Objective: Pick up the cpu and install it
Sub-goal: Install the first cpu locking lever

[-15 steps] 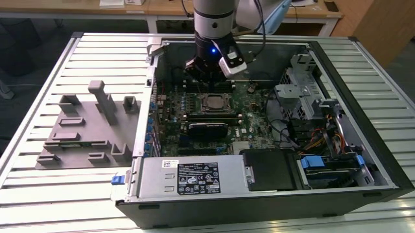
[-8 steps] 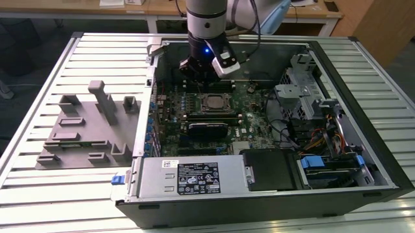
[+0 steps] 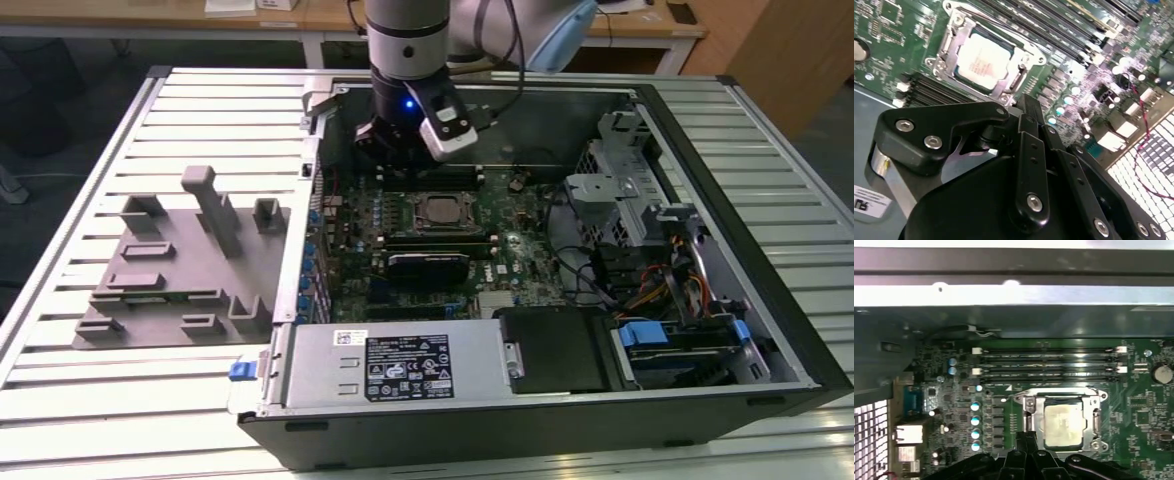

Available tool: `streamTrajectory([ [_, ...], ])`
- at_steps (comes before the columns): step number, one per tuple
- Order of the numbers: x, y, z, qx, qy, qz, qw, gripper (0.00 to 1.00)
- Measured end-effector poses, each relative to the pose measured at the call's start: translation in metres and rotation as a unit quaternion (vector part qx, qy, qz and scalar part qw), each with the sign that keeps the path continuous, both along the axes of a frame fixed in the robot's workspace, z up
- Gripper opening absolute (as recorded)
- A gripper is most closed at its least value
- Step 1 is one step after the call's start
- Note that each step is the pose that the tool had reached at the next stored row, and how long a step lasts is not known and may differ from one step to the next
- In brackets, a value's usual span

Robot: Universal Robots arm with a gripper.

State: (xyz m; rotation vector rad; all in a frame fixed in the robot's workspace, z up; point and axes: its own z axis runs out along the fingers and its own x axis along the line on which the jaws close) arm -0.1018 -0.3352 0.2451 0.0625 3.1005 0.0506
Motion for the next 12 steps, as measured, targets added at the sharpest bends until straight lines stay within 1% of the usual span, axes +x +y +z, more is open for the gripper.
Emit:
streamTrajectory([
  [6,-0.011,0.0,0.0,0.0,0.0,0.0,1.0,0.11],
  [8,-0.015,0.0,-0.0001,0.0011,0.0001,0.0,1.0,0.11],
  [9,-0.016,0.0,-0.0001,0.0037,0.0001,0.0,1.0,0.11],
  [10,-0.017,0.0,-0.0001,0.0075,0.0001,0.0,1.0,0.11],
  [12,-0.019,0.0,-0.0001,0.0163,0.0,0.0,0.9999,0.11],
])
